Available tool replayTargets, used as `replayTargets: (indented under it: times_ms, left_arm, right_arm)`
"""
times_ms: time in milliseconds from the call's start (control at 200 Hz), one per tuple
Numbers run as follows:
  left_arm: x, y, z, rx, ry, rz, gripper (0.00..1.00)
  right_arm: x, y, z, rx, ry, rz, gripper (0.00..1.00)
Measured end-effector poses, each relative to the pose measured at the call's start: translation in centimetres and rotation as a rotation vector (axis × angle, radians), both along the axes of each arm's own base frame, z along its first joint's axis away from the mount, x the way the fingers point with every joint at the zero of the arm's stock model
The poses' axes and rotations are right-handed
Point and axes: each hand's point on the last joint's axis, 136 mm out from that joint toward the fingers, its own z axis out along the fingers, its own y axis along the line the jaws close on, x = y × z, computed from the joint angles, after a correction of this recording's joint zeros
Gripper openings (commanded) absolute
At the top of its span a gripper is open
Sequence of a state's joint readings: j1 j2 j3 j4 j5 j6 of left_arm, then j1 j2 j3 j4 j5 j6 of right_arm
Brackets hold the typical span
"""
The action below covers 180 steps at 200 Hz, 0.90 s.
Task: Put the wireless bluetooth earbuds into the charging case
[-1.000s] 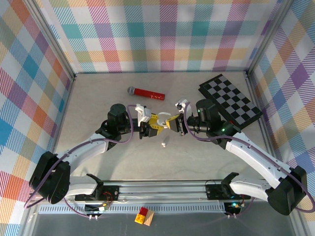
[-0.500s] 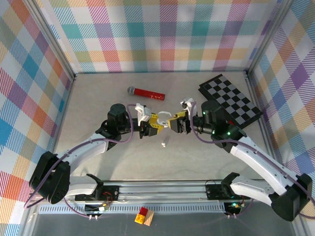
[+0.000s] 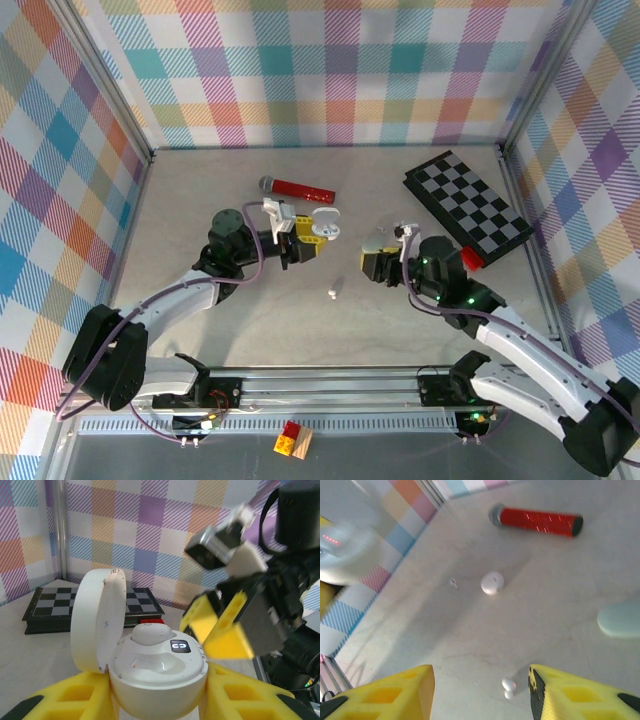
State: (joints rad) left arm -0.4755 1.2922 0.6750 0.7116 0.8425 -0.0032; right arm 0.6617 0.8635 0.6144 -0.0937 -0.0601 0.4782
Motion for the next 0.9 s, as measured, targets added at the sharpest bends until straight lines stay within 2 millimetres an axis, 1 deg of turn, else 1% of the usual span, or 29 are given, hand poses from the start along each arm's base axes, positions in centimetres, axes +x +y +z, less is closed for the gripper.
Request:
replayTargets:
  times_ms: [75, 225, 285, 330, 560, 640, 755, 900]
  left_arm:
    - [0.2, 0.4, 0.1, -0.006, 0.005, 0.017, 0.38]
    - [0.4, 0.8, 0.6, -0.026, -0.001, 0.034, 0.38]
    - [0.4, 0.8, 0.9, -0.035, -0.009, 0.036, 0.38]
    - [0.3, 0.9, 1.0, -0.042, -0.012, 0.037, 0.38]
    - [0.1, 1.2, 1.3, -0.061, -0.022, 0.046, 0.38]
    - [0.2, 1.3, 1.4, -0.063, -0.024, 0.05, 0.38]
    - [0.3, 1.7, 1.6, -0.067, -0.027, 0.059, 0.38]
    - [0.2, 1.8, 2.0, -0.071, -0.035, 0.062, 0.38]
  right_arm:
    - [0.1, 0.5, -2.5, -0.02, 0.087, 0.004, 0.54]
    - [0.4, 2.4, -8.0, -0.102, 0.276, 0.062, 0.57]
    - [0.6, 3.3, -9.7, -0.129, 0.343, 0.087, 0.57]
    - [0.7, 4.0, -10.6, -0.138, 0.381, 0.107, 0.57]
    - [1.1, 7.1, -14.2, -0.135, 0.505, 0.206, 0.57]
    - [1.3, 7.9, -15.1, -0.131, 0.535, 0.233, 0.57]
    - [1.6, 8.7, -15.5, -0.131, 0.548, 0.265, 0.55]
    - [2.2, 9.5, -15.3, -0.127, 0.534, 0.293, 0.53]
